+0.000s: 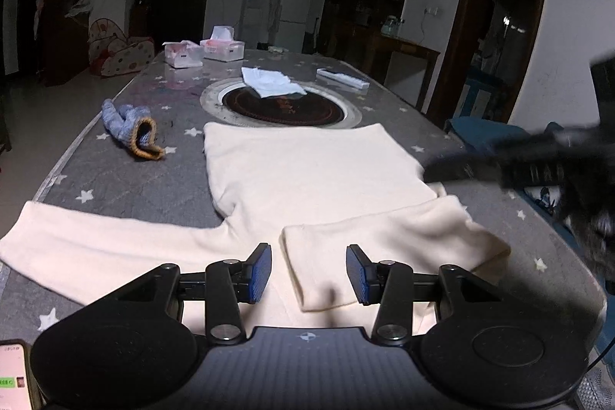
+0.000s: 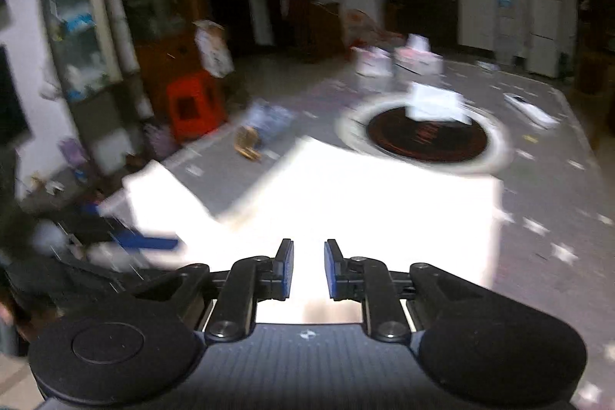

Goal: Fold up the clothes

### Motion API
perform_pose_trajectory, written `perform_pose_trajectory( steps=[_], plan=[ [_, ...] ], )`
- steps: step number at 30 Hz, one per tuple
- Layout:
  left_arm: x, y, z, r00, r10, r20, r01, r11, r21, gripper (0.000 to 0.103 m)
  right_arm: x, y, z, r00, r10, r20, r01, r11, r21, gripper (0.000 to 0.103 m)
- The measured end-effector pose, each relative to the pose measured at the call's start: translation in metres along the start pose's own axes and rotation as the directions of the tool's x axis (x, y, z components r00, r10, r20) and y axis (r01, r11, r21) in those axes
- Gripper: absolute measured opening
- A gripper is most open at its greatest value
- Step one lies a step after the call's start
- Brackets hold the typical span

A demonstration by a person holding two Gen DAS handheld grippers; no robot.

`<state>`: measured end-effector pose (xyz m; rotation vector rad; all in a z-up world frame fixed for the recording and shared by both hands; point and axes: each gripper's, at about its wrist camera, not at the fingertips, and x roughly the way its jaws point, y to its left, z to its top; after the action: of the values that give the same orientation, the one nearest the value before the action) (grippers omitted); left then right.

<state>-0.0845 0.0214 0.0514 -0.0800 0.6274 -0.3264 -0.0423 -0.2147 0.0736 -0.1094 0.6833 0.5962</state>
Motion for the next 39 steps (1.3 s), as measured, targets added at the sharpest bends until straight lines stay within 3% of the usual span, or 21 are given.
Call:
perform_pose_trajectory(
  steps=[3,8,15,18,22,25,29,33,37,39],
  plan=[
    [0.009,-0.008,0.002,0.999,-0.034,-0.008,0.034,0.999,0.011,0.044,-0.007,-0.025,-0.028,0.995,-0.075,-0.07,0.077,0.997,0.031,0.016],
    [0.031,-0.021,0.0,0.996,-0.066,-0.053,0.068,0.997,0.031,0.042,-0.013,-0.051,-0.06,0.981,-0.129,-0.147,0.143,0.986,0.091,0.016],
    [0.048,-0.016,-0.005,0.993,-0.058,-0.1,0.058,0.998,0.0,0.042,-0.01,-0.049,-0.037,0.994,-0.1,-0.051,0.103,0.991,0.079,0.016],
    [0.044,-0.013,-0.004,0.994,-0.053,-0.091,0.052,0.999,-0.017,0.042,0.012,-0.048,-0.034,0.993,-0.085,-0.076,0.09,0.994,0.069,0.016],
    [0.026,0.002,0.002,0.999,0.014,-0.046,-0.017,0.998,-0.054,0.042,0.019,-0.049,-0.036,0.993,-0.079,-0.088,0.085,0.994,0.07,0.016],
    [0.011,0.023,0.005,0.992,0.129,-0.013,-0.13,0.986,-0.103,0.042,0.019,-0.049,-0.037,0.994,-0.075,-0.085,0.081,0.994,0.07,0.016],
    [-0.004,0.065,0.008,0.949,0.315,-0.016,-0.31,0.921,-0.238,0.044,0.016,-0.046,-0.035,0.995,-0.07,-0.078,0.075,0.995,0.061,0.016],
    [-0.013,0.104,0.009,0.867,0.495,-0.051,-0.482,0.808,-0.339,0.044,0.013,-0.04,-0.034,0.996,-0.058,-0.069,0.062,0.997,0.055,0.016],
    [-0.014,0.137,0.004,0.797,0.595,-0.104,-0.58,0.707,-0.405,0.046,0.011,-0.034,-0.032,0.997,-0.041,-0.06,0.044,0.998,0.05,0.017],
    [-0.014,0.155,0.0,0.786,0.603,-0.133,-0.591,0.671,-0.448,0.046,0.009,-0.032,-0.032,0.998,-0.033,-0.056,0.036,0.998,0.047,0.017]
  ],
)
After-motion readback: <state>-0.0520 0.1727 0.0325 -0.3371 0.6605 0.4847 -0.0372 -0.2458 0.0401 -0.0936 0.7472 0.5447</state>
